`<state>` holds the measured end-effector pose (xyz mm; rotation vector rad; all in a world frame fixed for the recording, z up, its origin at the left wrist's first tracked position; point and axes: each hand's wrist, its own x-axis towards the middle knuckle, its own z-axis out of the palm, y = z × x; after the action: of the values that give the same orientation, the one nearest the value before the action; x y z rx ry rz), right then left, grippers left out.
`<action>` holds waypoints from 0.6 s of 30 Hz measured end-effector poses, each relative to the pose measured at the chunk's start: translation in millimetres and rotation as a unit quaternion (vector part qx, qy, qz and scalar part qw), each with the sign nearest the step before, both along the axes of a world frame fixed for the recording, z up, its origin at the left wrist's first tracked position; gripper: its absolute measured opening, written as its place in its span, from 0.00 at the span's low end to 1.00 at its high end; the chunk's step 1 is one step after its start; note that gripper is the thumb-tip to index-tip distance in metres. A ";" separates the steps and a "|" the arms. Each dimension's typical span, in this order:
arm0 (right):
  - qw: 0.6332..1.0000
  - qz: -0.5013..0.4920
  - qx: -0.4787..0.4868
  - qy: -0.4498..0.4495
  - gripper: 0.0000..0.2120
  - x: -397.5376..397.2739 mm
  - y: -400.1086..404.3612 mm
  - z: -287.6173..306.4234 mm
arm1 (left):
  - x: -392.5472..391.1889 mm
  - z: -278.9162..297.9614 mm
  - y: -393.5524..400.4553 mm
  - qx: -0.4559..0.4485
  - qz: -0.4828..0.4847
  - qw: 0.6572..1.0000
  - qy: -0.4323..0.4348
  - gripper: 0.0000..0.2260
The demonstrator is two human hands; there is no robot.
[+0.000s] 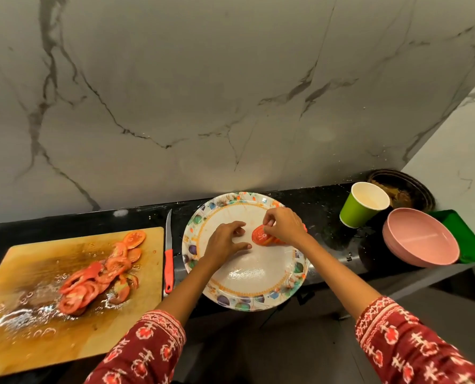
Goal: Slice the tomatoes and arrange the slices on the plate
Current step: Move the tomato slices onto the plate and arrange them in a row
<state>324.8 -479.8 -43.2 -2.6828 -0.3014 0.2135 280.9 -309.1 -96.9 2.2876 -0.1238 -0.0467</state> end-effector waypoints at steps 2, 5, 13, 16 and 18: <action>0.999 -0.012 0.030 -0.012 0.06 0.8 -3.1 2.1 | -0.8 0.8 -1.6 -0.008 -0.002 1.000 0.002 0.26; 0.995 -0.031 0.081 -0.039 0.04 3.4 -3.7 6.7 | -5.0 1.7 6.9 -0.013 0.016 1.000 -0.007 0.24; 0.987 0.019 0.149 -0.049 0.04 -11.8 59.4 -1.4 | -48.0 11.7 89.3 -0.050 0.202 0.976 -0.069 0.14; 0.986 0.045 0.155 -0.033 0.04 -25.0 105.8 -7.7 | -78.7 9.9 124.6 -0.049 0.241 0.966 -0.084 0.12; 0.985 0.071 0.159 -0.016 0.04 -31.9 139.4 -10.1 | -97.0 8.4 154.7 -0.038 0.263 0.960 -0.090 0.13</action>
<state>292.9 -340.4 -53.2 -2.3520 -0.4930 0.1508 183.8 -154.4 -88.5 2.1750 0.3856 0.4353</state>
